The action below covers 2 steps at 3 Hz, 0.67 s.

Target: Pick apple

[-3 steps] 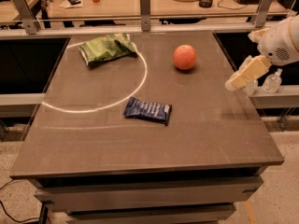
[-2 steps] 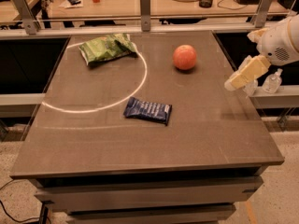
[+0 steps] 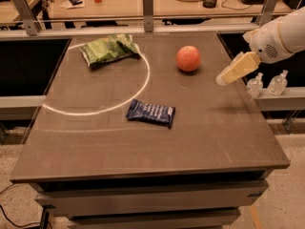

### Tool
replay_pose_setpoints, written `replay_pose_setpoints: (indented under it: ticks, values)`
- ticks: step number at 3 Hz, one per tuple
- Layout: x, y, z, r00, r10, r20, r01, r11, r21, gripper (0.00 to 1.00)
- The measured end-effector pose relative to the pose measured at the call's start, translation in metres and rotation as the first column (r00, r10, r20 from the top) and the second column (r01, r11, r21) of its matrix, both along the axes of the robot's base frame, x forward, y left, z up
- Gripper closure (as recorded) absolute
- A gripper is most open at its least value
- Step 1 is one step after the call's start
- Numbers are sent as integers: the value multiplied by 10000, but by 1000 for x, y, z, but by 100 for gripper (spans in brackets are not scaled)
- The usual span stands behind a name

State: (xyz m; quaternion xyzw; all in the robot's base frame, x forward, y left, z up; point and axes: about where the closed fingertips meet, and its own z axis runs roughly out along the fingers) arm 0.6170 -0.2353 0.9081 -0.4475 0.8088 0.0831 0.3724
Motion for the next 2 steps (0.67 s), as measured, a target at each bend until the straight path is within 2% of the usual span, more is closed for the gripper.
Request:
replay_pose_setpoints:
  ticks: [1,2]
  values:
    - [18,16,-3,9995,259,-157,-250,9981,556,0]
    - [37,36,-12,9941,1063,-221,-1035,9891,1045,0]
